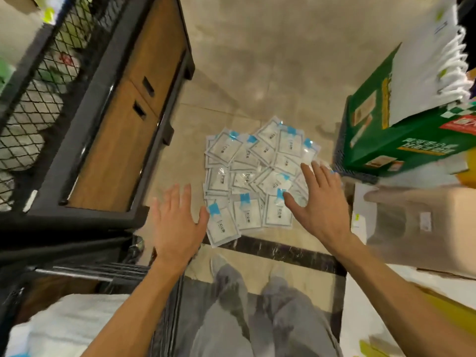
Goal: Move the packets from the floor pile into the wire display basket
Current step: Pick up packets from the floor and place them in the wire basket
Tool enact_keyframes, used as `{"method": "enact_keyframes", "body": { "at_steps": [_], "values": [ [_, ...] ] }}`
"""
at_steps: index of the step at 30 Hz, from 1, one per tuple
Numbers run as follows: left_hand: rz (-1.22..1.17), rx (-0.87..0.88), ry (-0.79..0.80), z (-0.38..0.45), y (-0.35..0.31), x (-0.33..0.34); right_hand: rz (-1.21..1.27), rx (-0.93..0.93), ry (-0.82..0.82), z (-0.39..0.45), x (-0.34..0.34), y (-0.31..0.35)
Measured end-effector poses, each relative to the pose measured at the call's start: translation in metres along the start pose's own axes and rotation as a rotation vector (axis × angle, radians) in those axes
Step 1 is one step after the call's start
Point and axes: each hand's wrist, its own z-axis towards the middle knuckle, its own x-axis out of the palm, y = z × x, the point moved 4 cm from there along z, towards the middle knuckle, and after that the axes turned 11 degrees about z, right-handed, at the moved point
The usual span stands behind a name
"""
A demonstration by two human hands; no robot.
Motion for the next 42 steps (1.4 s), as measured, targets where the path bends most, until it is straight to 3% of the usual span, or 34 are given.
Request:
{"method": "enact_keyframes", "body": {
  "at_steps": [11, 19, 26, 34, 42],
  "values": [
    [0.008, -0.127, 0.306, 0.057, -0.014, 0.291, -0.018, 0.071, 0.175, 0.083, 0.267, -0.112],
    [0.001, -0.223, 0.347, 0.078, -0.012, 0.534, -0.025, 0.04, 0.257, 0.111, 0.496, -0.201],
    [0.057, -0.286, 0.345, 0.077, -0.01, 0.7, -0.062, 0.081, 0.264, 0.121, 0.658, -0.26],
    [-0.046, -0.387, 0.205, 0.079, -0.017, 0.792, 0.053, 0.108, 0.078, 0.121, 0.745, -0.29],
    [-0.423, -0.601, 0.078, 0.091, -0.007, 0.784, 0.401, 0.054, -0.04, 0.117, 0.75, -0.286]
  ]
}}
